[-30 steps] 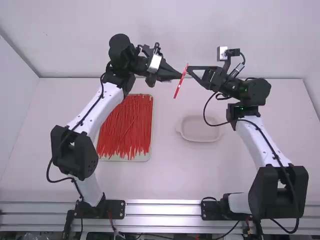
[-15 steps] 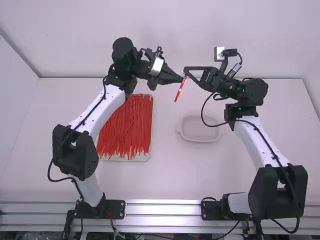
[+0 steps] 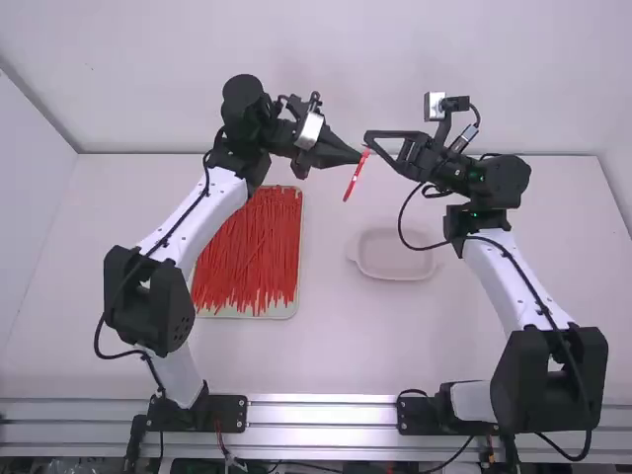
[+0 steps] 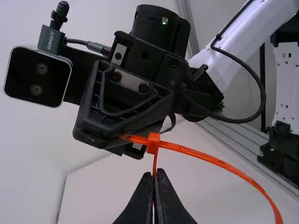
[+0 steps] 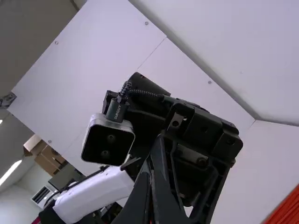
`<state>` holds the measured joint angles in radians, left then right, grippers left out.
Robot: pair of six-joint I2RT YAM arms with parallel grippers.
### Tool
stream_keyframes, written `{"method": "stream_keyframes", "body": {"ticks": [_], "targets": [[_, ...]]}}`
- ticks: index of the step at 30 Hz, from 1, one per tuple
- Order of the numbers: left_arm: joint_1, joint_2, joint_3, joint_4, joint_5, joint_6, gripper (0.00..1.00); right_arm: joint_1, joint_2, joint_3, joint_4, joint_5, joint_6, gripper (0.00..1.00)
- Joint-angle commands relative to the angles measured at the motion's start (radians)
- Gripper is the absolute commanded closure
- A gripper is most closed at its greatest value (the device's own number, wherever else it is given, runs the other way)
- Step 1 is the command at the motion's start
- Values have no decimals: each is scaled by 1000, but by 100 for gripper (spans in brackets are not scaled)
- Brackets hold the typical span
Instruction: Fasten the cable tie
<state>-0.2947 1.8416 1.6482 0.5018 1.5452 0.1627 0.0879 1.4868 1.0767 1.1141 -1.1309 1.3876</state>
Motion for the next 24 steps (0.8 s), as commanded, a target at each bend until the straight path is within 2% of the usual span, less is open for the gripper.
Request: {"method": "stream_keyframes", "body": {"ticks": [1,5,13,24], "targets": [[-9,-26,-17,-4,21,-28,98,-3,2,24,9,3,0,100],[-22,-26,-32,-26,21,-6,98,-19,2,35,3,2,3,100],[-40,-26,-106,-41,21,69,98,-23,2,132,-10,-24,23,100],[-40,-26,-209,23,20,74,98,-23,2,247,-155,-33,-26,100]]}}
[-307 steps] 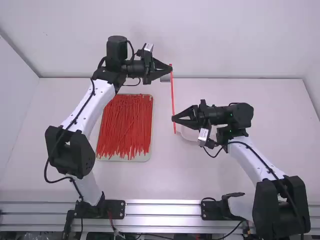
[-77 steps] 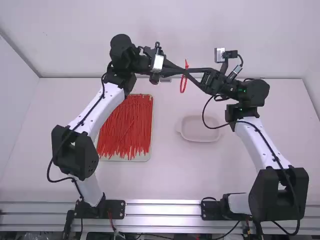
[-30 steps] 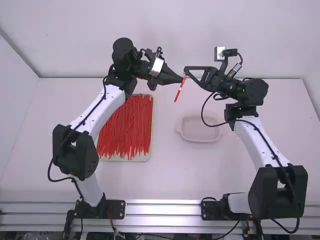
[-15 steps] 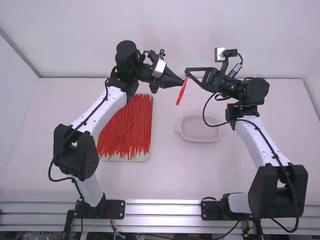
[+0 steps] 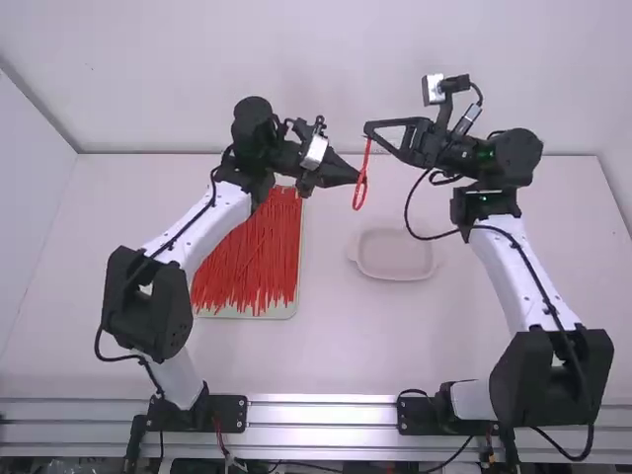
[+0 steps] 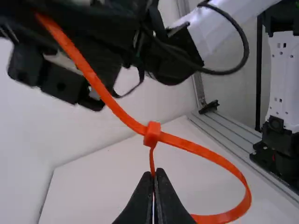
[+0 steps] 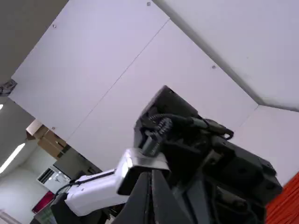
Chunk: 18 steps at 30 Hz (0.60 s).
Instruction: Fasten the cable tie
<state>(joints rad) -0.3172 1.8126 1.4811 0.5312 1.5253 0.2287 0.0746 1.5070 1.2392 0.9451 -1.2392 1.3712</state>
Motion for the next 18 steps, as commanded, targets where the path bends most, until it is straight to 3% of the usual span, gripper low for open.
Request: {"method": "stream_keyframes", "body": {"ticks": [1,7,18], "targets": [[-18,3,-56,9,40,7,98,-10,-18,97,8,76,-9,100],[-18,3,-121,88,40,5,98,-9,-18,153,8,57,-6,100],[-9,3,-140,114,38,3,98,-7,-18,156,-44,34,-21,100]]}}
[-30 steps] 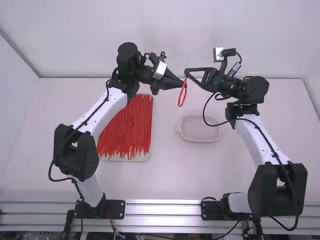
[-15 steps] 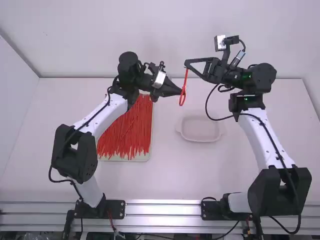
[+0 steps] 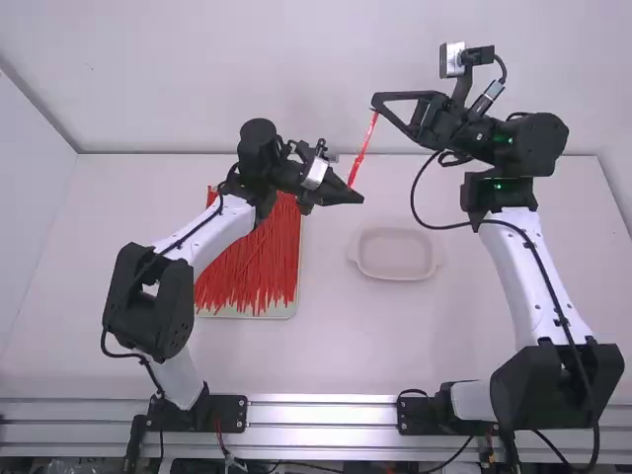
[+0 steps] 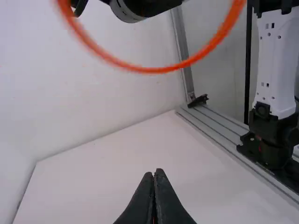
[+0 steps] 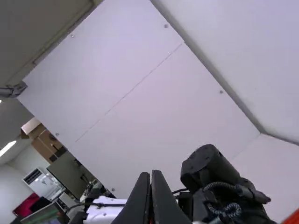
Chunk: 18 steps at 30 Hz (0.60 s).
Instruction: Fasten the cable tie
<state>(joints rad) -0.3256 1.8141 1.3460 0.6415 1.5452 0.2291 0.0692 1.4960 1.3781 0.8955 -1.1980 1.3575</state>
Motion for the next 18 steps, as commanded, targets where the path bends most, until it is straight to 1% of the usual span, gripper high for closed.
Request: {"method": "stream_keyframes", "body": {"ticks": [1,4,5,6,7,8,14,15,16,17,18], "targets": [[6,2,-5,3,19,2,98,-4,-7,18,5,-12,-10,100],[23,2,-5,4,15,-4,98,-5,-7,18,5,-34,-10,100],[29,2,-5,8,13,-4,96,-4,-7,18,5,-41,-8,100],[39,2,-5,19,15,-7,89,-3,-7,18,5,-55,-5,100],[50,2,-5,35,16,-34,76,-3,-7,18,5,-66,2,100],[65,2,-5,70,16,-79,67,-3,-7,18,5,-83,6,100],[136,2,-5,316,16,-332,45,-3,-7,15,4,-138,4,100],[146,2,-5,379,13,-387,39,-3,-7,14,4,-145,4,100],[151,2,-5,423,9,-427,36,-1,-7,13,4,-145,4,100],[157,2,-5,500,7,-493,33,3,-7,8,5,-142,4,100],[158,2,-5,583,7,-560,32,12,-7,2,5,-137,4,100]]}}
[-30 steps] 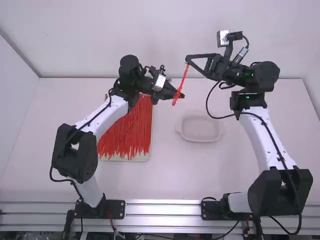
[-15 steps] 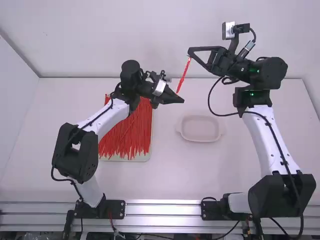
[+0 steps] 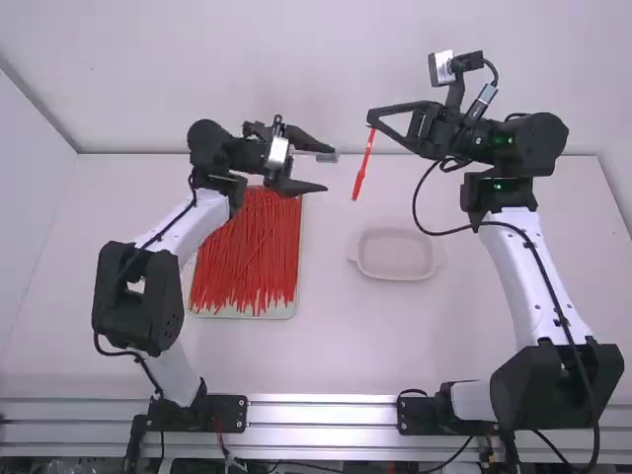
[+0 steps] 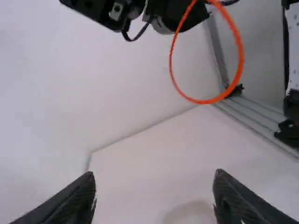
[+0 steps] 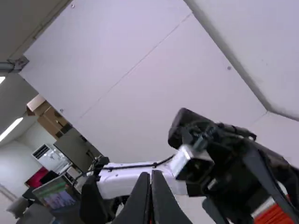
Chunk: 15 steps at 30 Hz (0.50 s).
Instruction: Fasten the cable tie
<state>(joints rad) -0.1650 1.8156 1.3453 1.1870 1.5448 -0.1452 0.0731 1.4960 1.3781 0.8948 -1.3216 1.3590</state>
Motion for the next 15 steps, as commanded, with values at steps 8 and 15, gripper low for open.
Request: {"method": "stream_keyframes", "body": {"ticks": [8,15], "targets": [[-19,-1,-2,425,-68,-517,6,58,-7,-35,19,11,-6,100],[-24,-1,-2,418,-68,-552,12,71,-7,-45,-12,7,-34,100]]}}
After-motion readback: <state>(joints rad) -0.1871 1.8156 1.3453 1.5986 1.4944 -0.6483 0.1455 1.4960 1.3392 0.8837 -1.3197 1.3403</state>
